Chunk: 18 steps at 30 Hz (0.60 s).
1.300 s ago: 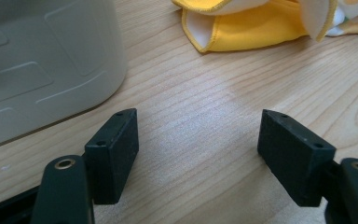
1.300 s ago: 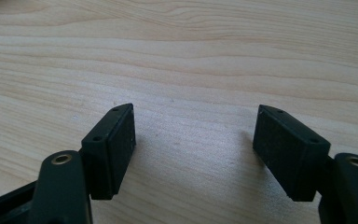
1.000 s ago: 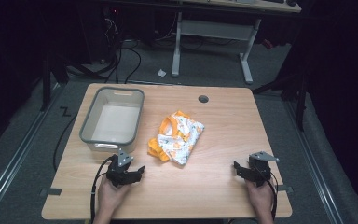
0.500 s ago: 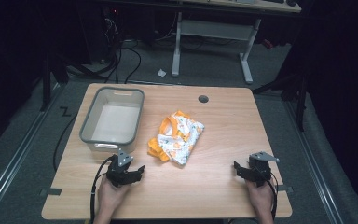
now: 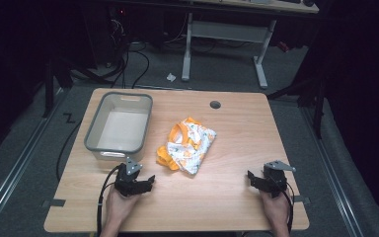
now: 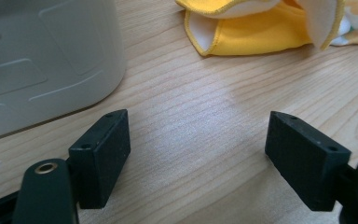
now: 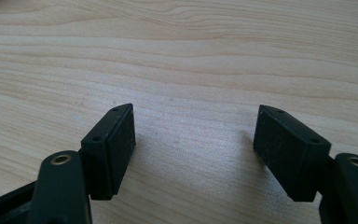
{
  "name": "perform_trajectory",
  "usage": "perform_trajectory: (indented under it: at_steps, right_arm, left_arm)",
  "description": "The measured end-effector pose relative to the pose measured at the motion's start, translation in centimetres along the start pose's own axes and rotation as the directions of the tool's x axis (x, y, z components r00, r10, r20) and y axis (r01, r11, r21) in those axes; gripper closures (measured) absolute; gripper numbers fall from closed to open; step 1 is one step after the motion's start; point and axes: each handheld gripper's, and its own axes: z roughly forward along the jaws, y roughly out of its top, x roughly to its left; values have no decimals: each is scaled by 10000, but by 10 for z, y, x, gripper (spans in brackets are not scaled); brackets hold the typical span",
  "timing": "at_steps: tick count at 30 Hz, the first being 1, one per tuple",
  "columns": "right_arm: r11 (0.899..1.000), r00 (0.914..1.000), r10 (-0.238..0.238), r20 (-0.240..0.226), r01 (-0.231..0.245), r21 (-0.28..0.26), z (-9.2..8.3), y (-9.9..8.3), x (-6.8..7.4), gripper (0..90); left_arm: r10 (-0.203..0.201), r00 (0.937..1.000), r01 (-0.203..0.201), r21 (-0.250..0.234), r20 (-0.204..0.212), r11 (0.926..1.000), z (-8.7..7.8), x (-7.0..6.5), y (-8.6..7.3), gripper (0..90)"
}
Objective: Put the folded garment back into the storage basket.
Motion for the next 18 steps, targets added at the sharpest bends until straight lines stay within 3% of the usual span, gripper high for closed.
perform_trajectory:
  at_steps: [18]
  right_arm:
    - [10000,10000,21,-1,-21,17,0,0,0,297]
  left_arm:
    - [40,9994,-38,-66,352,10000,-2,-1,0,184]
